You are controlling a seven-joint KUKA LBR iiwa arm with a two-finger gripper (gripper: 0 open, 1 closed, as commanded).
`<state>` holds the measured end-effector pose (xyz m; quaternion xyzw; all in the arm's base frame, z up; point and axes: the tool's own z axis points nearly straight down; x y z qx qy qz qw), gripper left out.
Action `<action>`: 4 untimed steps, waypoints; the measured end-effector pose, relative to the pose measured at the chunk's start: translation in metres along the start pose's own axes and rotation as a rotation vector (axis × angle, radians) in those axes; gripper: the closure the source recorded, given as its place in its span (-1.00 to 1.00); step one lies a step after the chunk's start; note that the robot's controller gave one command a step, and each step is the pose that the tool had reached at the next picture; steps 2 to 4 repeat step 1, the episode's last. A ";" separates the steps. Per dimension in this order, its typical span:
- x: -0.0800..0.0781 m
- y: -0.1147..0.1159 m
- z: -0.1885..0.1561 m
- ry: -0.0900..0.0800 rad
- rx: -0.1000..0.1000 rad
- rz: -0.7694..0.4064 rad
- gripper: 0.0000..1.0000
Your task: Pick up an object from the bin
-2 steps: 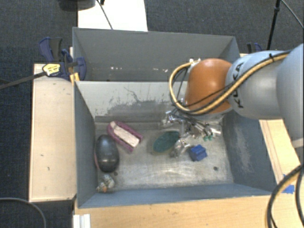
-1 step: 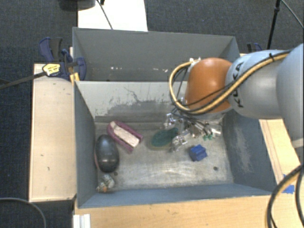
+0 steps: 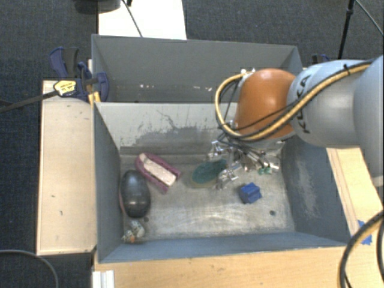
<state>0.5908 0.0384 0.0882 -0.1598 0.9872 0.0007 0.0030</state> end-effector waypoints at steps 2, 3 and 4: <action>-0.002 0.000 -0.054 -0.002 0.002 0.005 1.00; -0.002 0.000 -0.054 -0.002 0.002 0.005 1.00; -0.002 0.000 -0.054 -0.002 0.002 0.005 1.00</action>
Offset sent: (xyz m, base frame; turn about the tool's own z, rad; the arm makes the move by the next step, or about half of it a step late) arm 0.0000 0.0000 0.0505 0.0000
